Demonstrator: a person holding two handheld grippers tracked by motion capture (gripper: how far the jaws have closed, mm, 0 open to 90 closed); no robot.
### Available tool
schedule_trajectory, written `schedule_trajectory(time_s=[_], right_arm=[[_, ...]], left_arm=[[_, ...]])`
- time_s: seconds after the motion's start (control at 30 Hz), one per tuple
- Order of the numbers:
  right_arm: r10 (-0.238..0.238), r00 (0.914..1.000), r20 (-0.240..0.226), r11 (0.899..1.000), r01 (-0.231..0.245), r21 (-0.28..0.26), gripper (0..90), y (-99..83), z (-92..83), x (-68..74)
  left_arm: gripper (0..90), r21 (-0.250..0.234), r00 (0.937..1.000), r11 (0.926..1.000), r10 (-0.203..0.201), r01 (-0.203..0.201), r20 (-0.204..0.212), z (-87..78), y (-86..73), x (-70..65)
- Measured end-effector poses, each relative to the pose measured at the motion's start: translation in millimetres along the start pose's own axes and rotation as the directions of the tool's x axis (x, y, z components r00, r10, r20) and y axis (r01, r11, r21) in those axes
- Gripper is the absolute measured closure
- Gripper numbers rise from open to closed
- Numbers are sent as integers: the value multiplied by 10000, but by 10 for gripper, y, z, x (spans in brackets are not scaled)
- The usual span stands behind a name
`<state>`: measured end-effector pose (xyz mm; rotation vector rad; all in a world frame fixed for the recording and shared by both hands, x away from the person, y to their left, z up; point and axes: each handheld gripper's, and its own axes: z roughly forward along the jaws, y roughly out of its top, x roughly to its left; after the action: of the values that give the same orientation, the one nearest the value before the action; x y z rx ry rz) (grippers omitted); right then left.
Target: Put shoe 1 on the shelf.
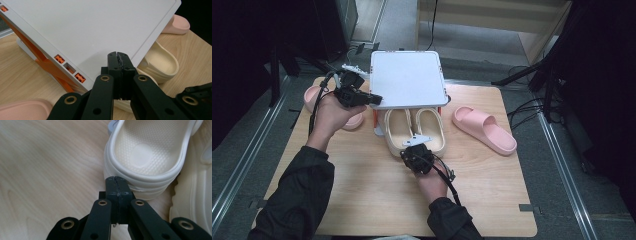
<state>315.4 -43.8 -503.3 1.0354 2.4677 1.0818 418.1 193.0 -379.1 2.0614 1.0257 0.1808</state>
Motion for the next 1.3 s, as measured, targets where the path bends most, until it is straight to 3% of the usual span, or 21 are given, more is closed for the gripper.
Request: schedule_trajectory(time_s=[0.17,0.27,0.83,1.0,1.3], right_arm=[[377,9988,-308,9987,-387,-325,900,113,61,-60],[199,9994,-293,9979,-217,-607,900,186,95,-62],[-63,9996,-289,9981,45,-618,900,456,344,-31],[-8,9991,-432,9992,-10,-397,900,363,254,-55],[60,9997,-230,10000,-60,1,900,205,68,-151]], left_arm=[[895,-10,10000,10000,-6,6,22,-2,-3,5],[895,-11,10000,10000,2,-2,14,-1,-1,3],[895,-39,10000,10000,-5,5,55,-5,-7,13],[895,-55,10000,10000,-12,12,70,-5,-9,17],[895,-36,10000,10000,-7,7,-7,-3,-5,3]])
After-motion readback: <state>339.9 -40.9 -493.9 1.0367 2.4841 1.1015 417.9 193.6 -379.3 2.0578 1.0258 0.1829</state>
